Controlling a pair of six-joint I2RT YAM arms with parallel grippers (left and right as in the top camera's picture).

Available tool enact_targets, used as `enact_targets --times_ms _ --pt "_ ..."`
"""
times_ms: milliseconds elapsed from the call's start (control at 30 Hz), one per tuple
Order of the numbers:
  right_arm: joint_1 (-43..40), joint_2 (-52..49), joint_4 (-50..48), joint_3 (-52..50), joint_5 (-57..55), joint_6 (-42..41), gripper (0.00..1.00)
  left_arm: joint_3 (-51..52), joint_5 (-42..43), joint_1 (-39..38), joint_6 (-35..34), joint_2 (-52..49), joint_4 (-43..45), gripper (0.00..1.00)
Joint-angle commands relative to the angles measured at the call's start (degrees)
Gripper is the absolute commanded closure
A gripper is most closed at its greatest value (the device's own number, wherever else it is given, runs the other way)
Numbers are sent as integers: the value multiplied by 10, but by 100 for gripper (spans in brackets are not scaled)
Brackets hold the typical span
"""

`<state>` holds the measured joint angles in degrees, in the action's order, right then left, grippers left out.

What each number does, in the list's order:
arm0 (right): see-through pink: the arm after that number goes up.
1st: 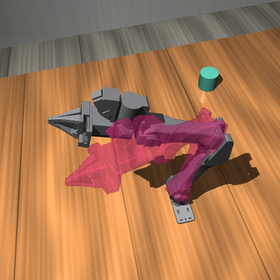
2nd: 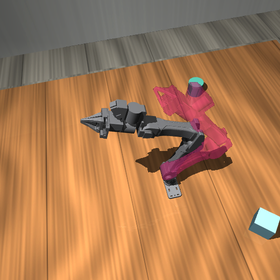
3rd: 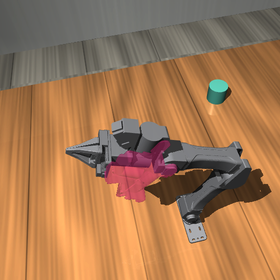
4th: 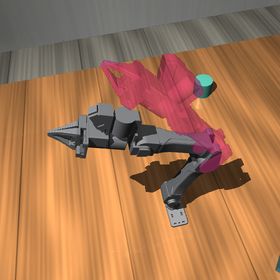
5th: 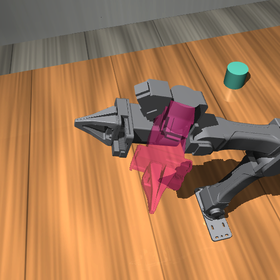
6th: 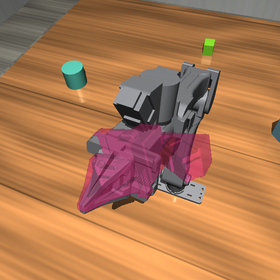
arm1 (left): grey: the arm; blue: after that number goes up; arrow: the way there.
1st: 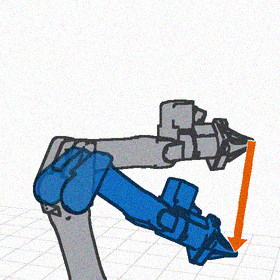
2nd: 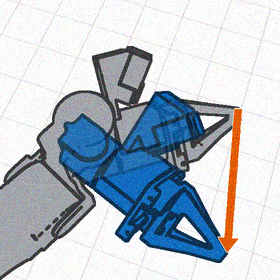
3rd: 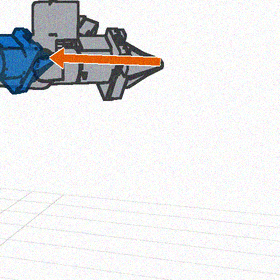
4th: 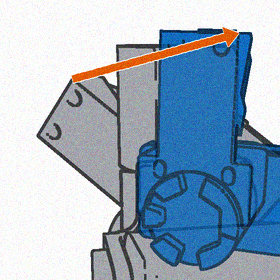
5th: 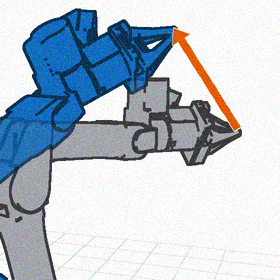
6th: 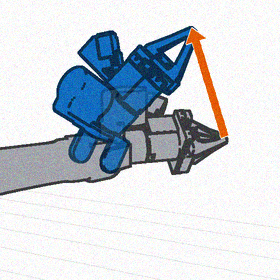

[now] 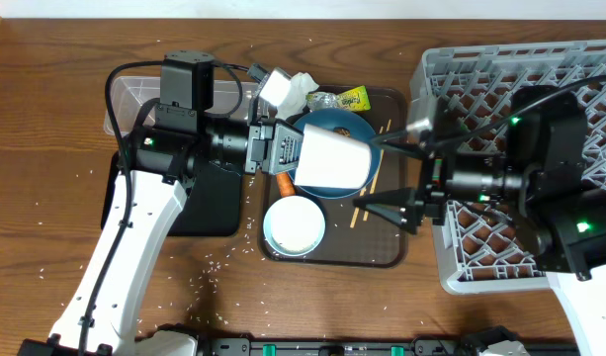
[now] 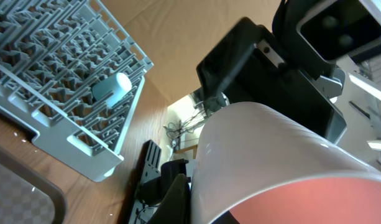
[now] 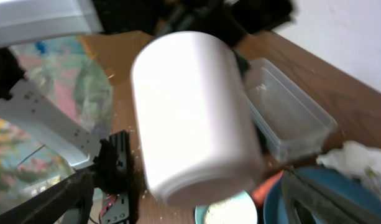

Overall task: Sort waste into correct bins and load items into the dishwasher rack
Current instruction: 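Lift the pink cup and pass it to the right gripper, then place the pink cup in the grey rack with the right gripper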

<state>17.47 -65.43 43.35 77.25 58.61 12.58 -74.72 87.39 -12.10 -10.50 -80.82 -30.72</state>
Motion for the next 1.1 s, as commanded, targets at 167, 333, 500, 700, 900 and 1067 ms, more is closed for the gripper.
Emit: enact_targets --times_ms 167,333,500,700,900,1067 --pt "32 -51 -28 6 12 -3 28 -4 26 1 -3 -1 3 94" --pt "32 -52 -30 7 12 -5 38 -4 26 1 -3 -1 16 94" --pt "13 -27 -26 7 -21 -15 50 -4 -12 2 -3 -1 31 56" --pt "-63 25 21 7 -146 -76 50 -4 -96 15 -3 -1 30 20" --pt "-186 50 109 7 -407 -186 49 -4 -97 24 -3 -1 30 20" --pt "-298 30 168 6 -551 -290 46 -4 -97 24 -3 -1 28 20"
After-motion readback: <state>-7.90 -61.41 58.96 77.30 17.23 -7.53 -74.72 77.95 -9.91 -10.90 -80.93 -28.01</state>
